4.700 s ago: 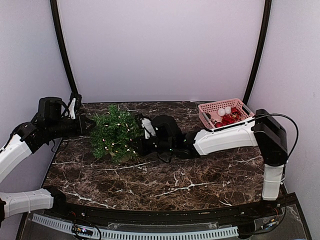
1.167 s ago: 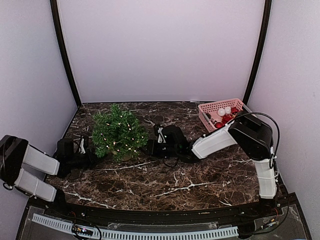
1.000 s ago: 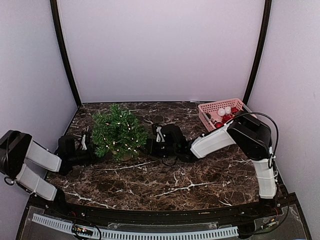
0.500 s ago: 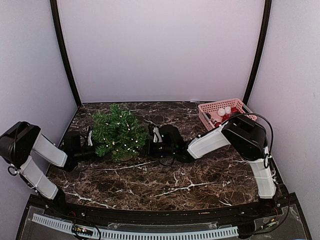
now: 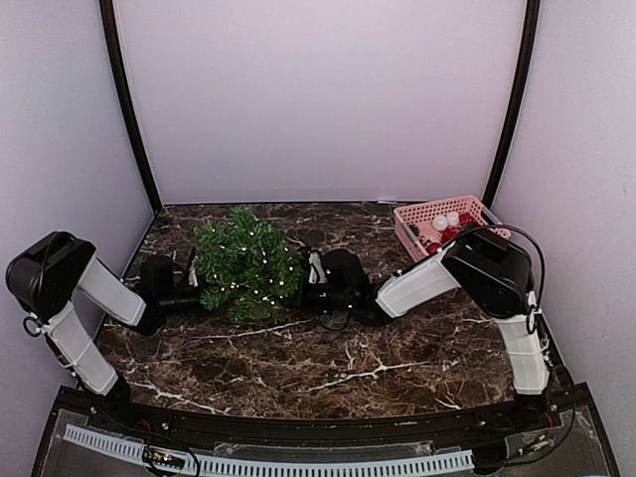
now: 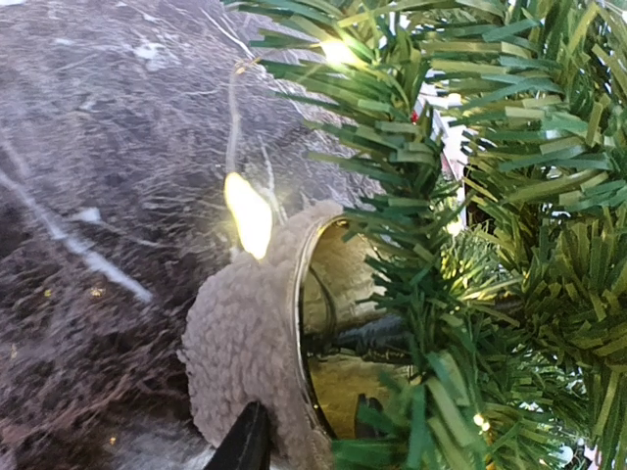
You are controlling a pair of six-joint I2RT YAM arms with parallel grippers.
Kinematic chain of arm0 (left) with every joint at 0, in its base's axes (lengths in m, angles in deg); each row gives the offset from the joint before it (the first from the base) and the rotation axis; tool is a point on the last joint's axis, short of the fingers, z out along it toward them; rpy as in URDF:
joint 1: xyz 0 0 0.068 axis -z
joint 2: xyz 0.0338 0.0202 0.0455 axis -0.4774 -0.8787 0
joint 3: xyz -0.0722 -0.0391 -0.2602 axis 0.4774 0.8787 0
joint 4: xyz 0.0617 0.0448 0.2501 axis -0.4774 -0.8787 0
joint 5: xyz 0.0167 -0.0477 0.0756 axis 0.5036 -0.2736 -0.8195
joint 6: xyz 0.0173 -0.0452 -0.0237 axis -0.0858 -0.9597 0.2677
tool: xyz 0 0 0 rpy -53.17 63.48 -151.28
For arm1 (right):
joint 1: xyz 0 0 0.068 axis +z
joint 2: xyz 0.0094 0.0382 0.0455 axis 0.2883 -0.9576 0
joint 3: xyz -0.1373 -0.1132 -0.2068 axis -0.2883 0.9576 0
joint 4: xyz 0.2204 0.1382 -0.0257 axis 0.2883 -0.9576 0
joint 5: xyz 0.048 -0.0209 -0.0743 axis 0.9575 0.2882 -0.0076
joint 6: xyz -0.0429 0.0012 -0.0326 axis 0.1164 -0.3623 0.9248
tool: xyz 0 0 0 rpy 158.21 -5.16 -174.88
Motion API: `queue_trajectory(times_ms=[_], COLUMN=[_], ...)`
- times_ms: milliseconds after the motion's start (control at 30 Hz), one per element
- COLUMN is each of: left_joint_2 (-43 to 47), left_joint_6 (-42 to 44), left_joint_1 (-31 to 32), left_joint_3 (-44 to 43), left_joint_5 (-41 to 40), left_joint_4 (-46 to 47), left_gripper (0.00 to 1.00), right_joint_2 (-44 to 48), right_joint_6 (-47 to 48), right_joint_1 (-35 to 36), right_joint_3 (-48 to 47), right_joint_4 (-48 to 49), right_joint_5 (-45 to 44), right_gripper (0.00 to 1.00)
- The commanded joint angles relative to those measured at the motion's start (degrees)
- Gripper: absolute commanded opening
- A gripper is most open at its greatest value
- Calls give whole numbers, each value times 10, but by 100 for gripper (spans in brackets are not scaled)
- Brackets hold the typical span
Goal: Decorate the small christmas tree
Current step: Move the Christmas tree to the center of the board.
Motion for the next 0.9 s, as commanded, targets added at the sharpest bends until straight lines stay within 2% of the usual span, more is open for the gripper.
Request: queue_trajectory(times_ms=[0, 467, 700, 867], left_joint_2=[-18, -50, -52, -57], left_joint_6=[11, 2, 6, 8], left_joint_1=[28, 99, 117, 119], left_joint_3=[-20, -60, -89, -104], left_joint_5=[16, 10, 1, -3], left_joint_4=[5, -10, -71, -106], left_gripper=[30, 28, 27, 26], right_joint_2=[40, 100, 113, 114], right_joint_6=[-1, -47, -121, -140], right_joint_1=[-2, -6, -22, -29], right_joint_3=[35, 138, 183, 188], right_joint_4=[13, 22, 77, 86], right_joint_5=[-26, -43, -19, -20], right_gripper=[45, 41, 38, 38])
